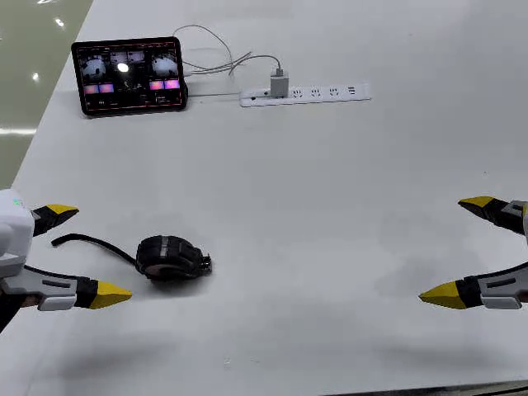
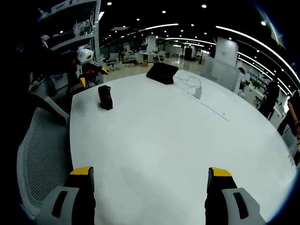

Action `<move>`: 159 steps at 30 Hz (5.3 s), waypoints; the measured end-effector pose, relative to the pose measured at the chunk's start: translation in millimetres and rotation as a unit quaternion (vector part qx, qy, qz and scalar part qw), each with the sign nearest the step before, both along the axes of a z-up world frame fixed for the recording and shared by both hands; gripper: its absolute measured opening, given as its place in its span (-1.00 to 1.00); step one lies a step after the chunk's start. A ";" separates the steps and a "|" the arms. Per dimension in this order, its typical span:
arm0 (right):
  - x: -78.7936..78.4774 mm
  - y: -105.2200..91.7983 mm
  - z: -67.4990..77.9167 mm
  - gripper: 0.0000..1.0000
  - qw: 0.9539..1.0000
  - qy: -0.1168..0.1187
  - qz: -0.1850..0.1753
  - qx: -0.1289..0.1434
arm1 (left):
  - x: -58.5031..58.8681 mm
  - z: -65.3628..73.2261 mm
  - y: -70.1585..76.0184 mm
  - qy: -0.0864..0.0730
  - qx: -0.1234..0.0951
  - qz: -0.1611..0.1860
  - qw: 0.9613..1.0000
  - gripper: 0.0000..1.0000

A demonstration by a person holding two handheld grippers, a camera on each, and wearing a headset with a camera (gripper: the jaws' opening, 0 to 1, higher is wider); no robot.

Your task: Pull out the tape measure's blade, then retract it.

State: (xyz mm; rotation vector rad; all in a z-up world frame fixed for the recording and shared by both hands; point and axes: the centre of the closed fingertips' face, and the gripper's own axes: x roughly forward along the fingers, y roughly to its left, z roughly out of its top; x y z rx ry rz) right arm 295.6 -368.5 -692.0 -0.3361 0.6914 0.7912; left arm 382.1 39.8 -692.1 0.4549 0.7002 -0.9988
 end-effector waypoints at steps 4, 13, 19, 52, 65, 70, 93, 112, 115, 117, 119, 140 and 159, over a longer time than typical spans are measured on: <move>5.7 9.2 2.5 0.98 1.000 -0.003 0.008 0.005 | -0.8 -1.6 -4.9 0.001 0.011 -0.024 1.000 0.98; 16.0 32.6 -1.9 0.98 0.999 -0.001 0.032 0.013 | -2.3 -5.0 -22.3 0.002 0.029 -0.067 0.997 0.98; 21.7 48.7 -7.5 0.98 0.999 0.000 0.048 0.015 | -3.5 -10.5 -30.6 0.000 0.056 -0.111 0.992 0.90; 48.2 157.5 -35.2 0.98 0.987 -0.002 0.159 0.031 | -7.6 -50.3 -63.6 0.048 0.142 -0.218 0.964 0.38; 54.2 200.3 -56.0 0.98 0.977 0.010 0.207 0.038 | -15.4 -58.8 -74.0 0.058 0.149 -0.241 0.957 0.00; 57.0 217.5 -53.4 0.98 0.974 0.001 0.221 0.048 | -11.5 -60.1 -74.5 0.048 0.155 -0.244 0.956 -0.24; 74.6 276.7 -67.4 0.56 0.968 0.010 0.246 0.053 | -6.4 -67.1 -72.7 0.024 0.184 -0.262 0.947 -0.38; 74.8 296.1 -83.8 -0.26 0.954 0.008 0.299 0.012 | -6.7 -66.5 -73.1 0.024 0.185 -0.267 0.945 -0.38; 69.5 299.6 -86.8 -0.48 0.952 0.032 0.305 0.017 | -6.4 -66.4 -72.9 0.024 0.185 -0.267 0.945 -0.38; 70.1 302.5 -88.6 -0.55 0.951 0.026 0.307 0.011 | -6.3 -66.5 -72.9 0.025 0.185 -0.267 0.945 -0.38; 68.3 306.5 -88.9 -0.54 0.951 0.032 0.306 0.017 | -6.3 -66.5 -72.8 0.026 0.186 -0.268 0.945 -0.38; 69.0 313.0 -94.2 -0.82 0.952 0.028 0.304 0.008 | -5.9 -65.4 -71.8 0.025 0.182 -0.266 0.946 -0.39; 69.3 302.5 -94.4 -0.84 0.953 0.028 0.302 -0.006 | -7.0 -63.5 -73.0 0.026 0.177 -0.261 0.949 -0.39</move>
